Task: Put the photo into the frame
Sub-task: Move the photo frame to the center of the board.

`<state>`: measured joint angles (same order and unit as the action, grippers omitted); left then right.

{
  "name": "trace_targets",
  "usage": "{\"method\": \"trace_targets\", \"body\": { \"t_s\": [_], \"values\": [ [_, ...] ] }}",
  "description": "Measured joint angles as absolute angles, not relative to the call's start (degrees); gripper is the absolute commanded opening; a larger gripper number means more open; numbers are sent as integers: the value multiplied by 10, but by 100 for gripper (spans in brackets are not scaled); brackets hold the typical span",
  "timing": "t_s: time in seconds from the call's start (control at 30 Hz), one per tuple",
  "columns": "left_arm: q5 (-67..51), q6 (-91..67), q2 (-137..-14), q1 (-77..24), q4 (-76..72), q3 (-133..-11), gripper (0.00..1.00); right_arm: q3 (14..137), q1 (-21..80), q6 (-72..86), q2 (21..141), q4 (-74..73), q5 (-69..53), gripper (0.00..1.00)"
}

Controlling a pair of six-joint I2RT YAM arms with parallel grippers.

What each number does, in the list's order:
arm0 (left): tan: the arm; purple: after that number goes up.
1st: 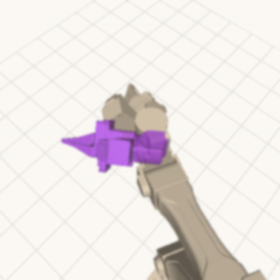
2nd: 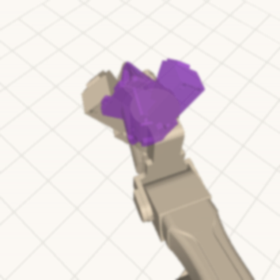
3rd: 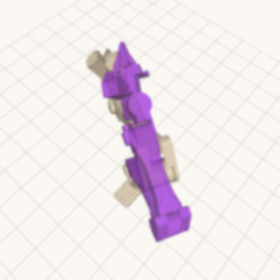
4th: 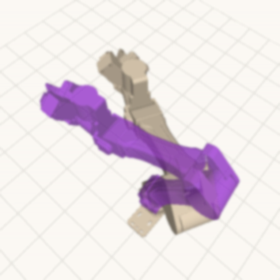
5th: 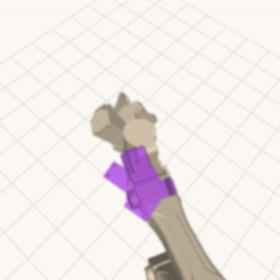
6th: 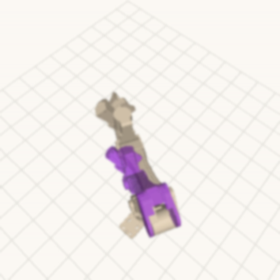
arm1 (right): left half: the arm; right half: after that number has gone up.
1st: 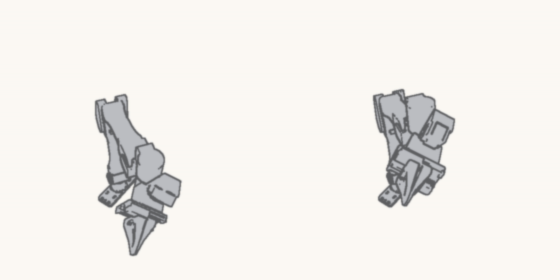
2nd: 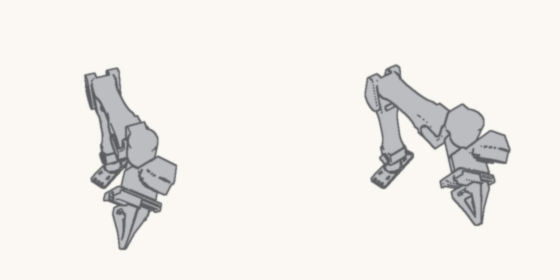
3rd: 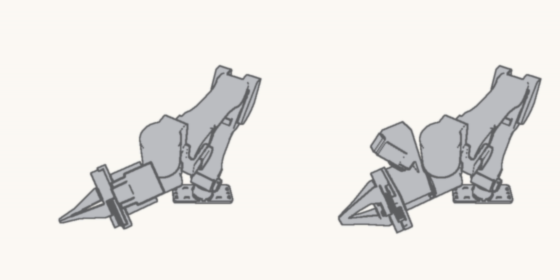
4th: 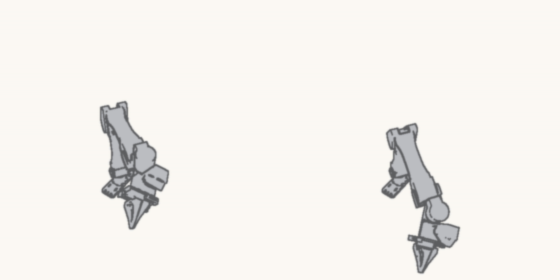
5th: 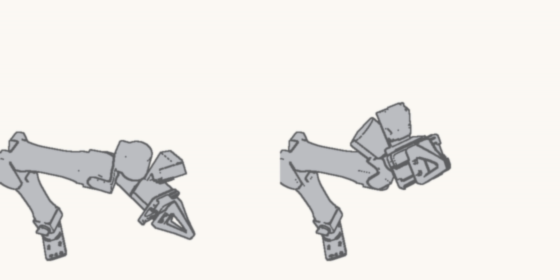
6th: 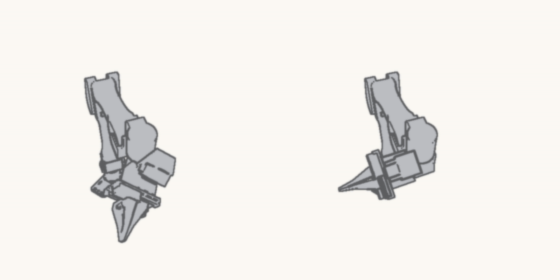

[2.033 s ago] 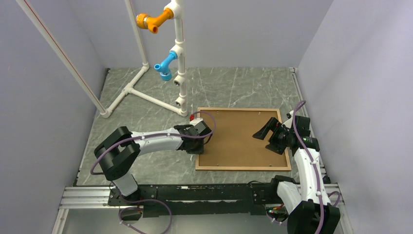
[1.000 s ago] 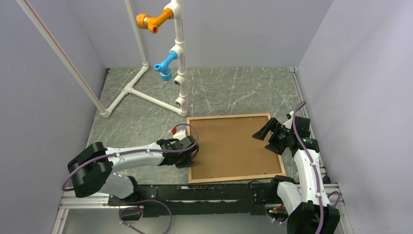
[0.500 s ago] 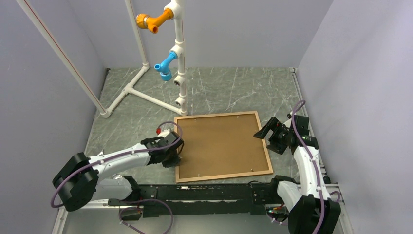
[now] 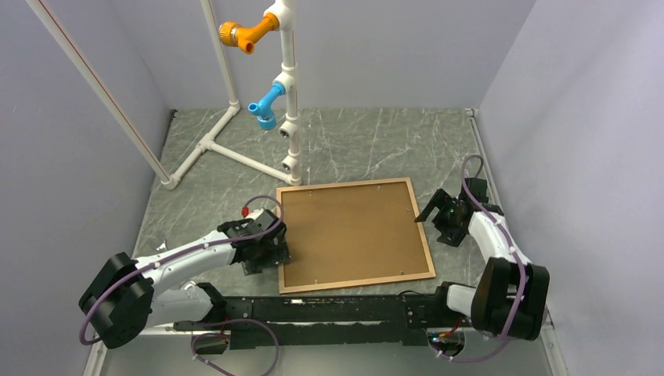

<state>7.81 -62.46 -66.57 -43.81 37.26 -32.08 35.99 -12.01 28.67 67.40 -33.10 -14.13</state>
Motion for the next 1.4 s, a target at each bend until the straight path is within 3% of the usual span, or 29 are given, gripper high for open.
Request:
{"method": "trace_targets", "body": {
  "t_s": [0.43,0.67,0.9,1.17,1.4],
  "values": [
    [103,-583,-545,-437,487,-352,93,366,-39,279,753,-299,-162,92],
    [133,-560,-530,-437,542,-457,98,324,47,307,699,-282,-157,93],
    [146,-527,-541,-437,560,-582,99,329,68,321,684,-303,-148,96],
    [147,-486,-537,-437,541,-681,99,446,69,304,812,-309,-75,93],
    [116,-477,-507,-437,463,-648,99,471,78,289,869,-308,-64,88]
  ]
}}
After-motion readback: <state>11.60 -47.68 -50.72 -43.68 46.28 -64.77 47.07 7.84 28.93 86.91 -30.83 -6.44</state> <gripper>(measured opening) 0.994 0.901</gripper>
